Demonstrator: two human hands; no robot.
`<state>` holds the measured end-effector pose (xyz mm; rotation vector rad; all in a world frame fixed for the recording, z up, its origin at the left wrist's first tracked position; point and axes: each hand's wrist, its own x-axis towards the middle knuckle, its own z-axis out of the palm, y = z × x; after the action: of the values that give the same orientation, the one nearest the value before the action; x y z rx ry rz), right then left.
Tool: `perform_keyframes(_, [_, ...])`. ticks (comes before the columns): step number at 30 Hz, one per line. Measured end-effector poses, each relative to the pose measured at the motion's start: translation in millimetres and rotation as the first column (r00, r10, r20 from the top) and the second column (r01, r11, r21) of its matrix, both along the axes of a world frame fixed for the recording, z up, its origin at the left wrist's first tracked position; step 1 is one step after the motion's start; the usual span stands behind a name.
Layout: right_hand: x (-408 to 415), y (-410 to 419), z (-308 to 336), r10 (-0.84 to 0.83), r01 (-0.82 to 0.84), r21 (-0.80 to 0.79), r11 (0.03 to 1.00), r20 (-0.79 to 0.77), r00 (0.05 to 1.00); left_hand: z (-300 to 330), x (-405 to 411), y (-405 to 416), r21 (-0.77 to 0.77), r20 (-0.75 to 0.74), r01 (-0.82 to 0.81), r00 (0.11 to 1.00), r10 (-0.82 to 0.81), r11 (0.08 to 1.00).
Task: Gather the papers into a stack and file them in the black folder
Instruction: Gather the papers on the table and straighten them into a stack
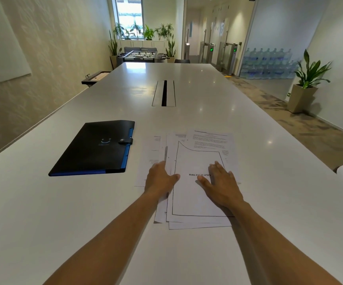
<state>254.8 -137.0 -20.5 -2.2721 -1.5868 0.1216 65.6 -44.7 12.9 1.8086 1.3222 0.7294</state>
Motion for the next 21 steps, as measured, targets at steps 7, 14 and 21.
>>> perform_keyframes(7, [-8,-7,6,-0.025,0.049,0.097,0.994,-0.230,0.973,4,5,-4,-0.052,0.015,0.102,0.995,-0.101,0.993])
perform_keyframes(14, [0,-9,13,-0.096,0.324,0.284,0.902,-0.599,0.795,7,-10,4,-0.136,0.399,0.237,0.902,-0.165,0.962])
perform_keyframes(21, [16,-7,39,0.196,0.475,0.240,0.847,-0.970,0.141,24,-28,13,-0.027,0.480,0.273,0.847,-0.227,0.962])
